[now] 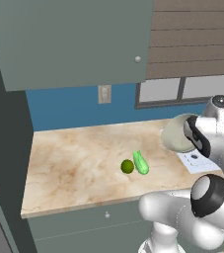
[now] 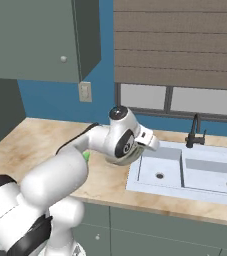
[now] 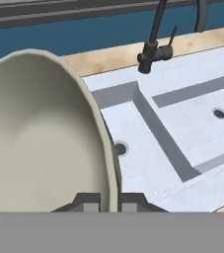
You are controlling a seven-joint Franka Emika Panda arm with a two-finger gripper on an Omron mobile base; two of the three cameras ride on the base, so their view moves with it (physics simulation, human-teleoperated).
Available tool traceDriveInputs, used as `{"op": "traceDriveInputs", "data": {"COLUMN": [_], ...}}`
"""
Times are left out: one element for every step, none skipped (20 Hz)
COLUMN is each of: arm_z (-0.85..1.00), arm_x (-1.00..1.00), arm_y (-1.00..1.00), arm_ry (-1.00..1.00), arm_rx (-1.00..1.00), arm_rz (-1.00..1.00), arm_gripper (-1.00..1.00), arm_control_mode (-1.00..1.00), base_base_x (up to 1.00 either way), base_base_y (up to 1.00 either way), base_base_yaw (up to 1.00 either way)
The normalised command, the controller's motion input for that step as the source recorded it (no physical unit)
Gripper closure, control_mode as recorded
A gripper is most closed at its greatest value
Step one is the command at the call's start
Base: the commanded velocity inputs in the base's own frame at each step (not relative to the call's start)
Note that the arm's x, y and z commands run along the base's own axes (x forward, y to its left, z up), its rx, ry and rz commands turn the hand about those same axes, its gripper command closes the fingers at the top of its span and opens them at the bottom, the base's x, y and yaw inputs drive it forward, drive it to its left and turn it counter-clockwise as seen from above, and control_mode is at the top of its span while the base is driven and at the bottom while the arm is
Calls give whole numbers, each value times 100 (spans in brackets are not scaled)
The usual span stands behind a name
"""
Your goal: Dump the corn and lime from the bowl so the bowl can be washed. Place the bowl in the sink after clearing the leftovers.
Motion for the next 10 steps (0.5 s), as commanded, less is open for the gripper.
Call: {"op": "traceDriveInputs", "data": {"arm_z": [-38, -40, -25, -9, 0, 0, 0, 0, 0, 0], "arm_x": [0, -6, -4, 0, 0, 0, 0, 0, 0, 0], "arm_y": [0, -5, -16, -15, -16, -17, -16, -17, -22, -31], "arm_ry": [0, -4, -9, -10, -12, -10, -3, -2, 0, 0], "arm_rx": [14, 15, 13, 11, 10, 14, 19, 29, 33, 35], "arm_rz": [-6, -13, -17, -22, -28, -37, -36, -38, -38, -37], "arm_gripper": [100, 100, 100, 100, 100, 100, 100, 100, 100, 100], "arm_control_mode": [-100, -100, -100, -100, -100, -100, -100, -100, -100, -100], "base_base_x": [0, 0, 0, 0, 0, 0, 0, 0, 0, 0], "base_base_y": [0, 0, 0, 0, 0, 0, 0, 0, 0, 0], "base_base_yaw": [0, 0, 0, 0, 0, 0, 0, 0, 0, 0]}}
